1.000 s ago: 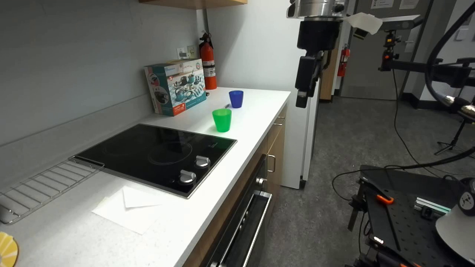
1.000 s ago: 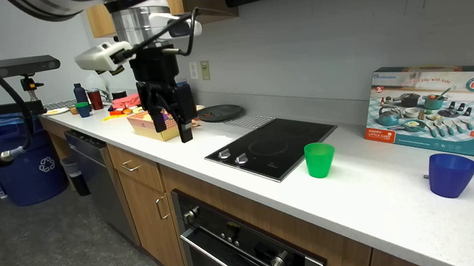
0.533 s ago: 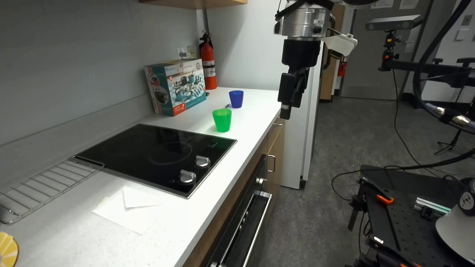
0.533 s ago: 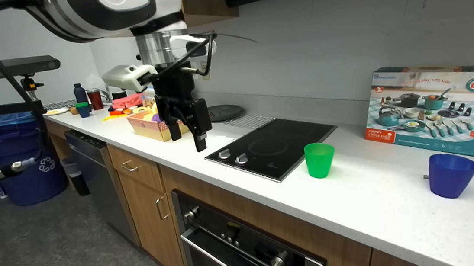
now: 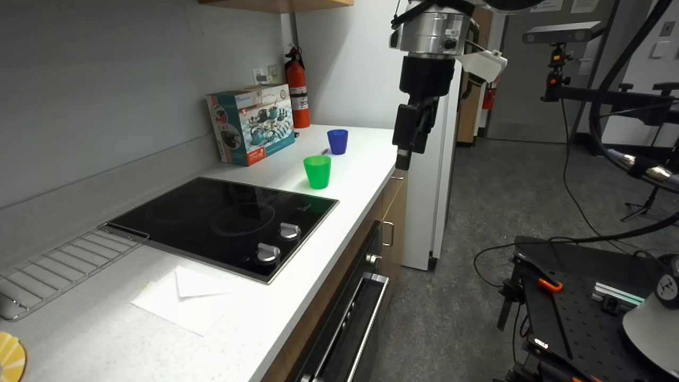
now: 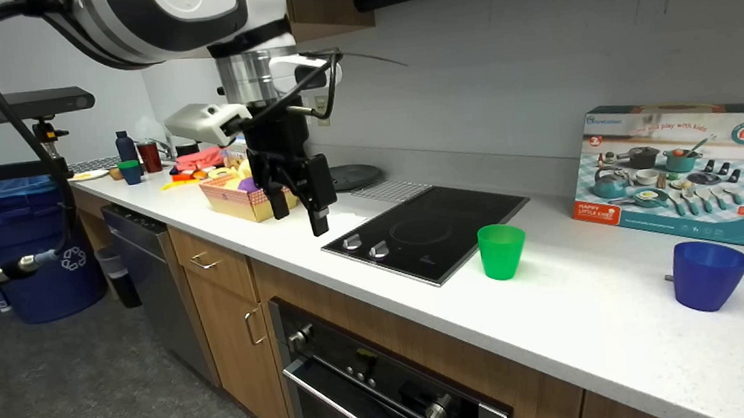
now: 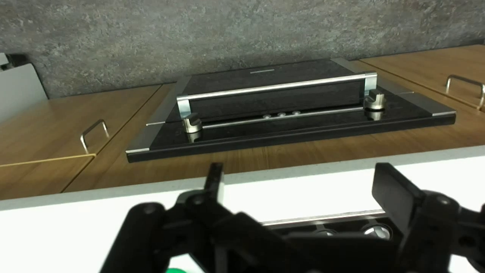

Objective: Put the green cup on the stove top

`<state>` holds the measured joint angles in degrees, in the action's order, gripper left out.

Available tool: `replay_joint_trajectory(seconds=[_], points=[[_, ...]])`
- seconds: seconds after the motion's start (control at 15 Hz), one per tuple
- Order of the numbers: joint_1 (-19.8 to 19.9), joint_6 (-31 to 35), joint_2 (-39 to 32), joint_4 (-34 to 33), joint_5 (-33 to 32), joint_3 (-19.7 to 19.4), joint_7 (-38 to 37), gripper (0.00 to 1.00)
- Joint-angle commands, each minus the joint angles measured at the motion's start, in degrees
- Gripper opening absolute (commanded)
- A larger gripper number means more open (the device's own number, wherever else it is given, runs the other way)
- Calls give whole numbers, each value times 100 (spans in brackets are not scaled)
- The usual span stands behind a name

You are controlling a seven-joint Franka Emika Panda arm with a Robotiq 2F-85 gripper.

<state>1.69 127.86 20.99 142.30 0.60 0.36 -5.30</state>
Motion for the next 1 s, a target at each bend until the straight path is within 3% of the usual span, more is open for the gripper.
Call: replay_joint_trajectory(seconds=[0.0,0.4,0.93], points=[[63,589,-358,-140,-92,52,-256,100],[252,1307,-1052,-417,-312,52,-919,100],[584,1375,-1917,-1305,-946,-210,-2250,100]])
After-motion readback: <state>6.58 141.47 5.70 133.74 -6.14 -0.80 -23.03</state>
